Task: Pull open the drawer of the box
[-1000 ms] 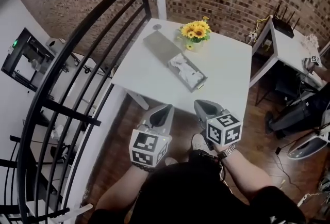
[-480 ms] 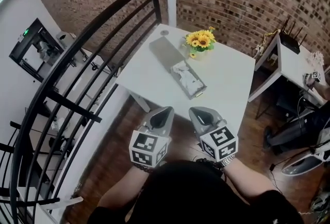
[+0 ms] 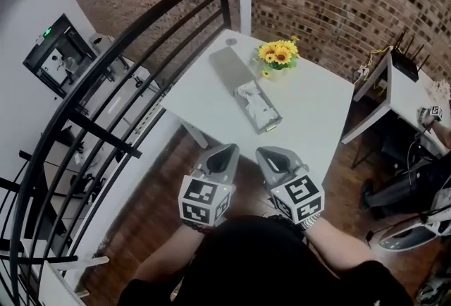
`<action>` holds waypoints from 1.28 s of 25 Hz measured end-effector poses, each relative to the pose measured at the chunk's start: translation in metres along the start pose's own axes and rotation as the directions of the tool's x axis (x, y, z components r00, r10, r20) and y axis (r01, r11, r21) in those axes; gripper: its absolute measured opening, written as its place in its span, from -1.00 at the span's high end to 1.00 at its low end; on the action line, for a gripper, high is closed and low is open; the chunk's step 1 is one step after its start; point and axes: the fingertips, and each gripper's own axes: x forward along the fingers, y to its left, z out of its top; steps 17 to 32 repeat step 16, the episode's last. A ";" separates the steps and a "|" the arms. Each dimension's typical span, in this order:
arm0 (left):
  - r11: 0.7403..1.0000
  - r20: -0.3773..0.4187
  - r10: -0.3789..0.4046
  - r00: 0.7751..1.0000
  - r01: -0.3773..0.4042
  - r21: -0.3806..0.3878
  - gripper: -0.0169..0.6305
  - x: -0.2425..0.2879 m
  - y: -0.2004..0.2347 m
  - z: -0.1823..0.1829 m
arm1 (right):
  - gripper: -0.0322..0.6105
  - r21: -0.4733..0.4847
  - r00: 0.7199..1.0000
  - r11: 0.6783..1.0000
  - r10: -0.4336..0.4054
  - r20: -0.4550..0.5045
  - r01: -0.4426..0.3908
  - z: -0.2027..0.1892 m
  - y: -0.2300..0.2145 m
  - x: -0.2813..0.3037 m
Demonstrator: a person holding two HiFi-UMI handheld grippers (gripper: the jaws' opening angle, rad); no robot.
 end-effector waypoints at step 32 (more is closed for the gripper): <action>1.000 -0.022 0.002 1.000 -0.001 0.018 0.90 -0.002 -0.024 -0.008 | 0.93 0.007 1.000 1.000 -0.006 0.007 0.006 -0.006 -0.004 -0.023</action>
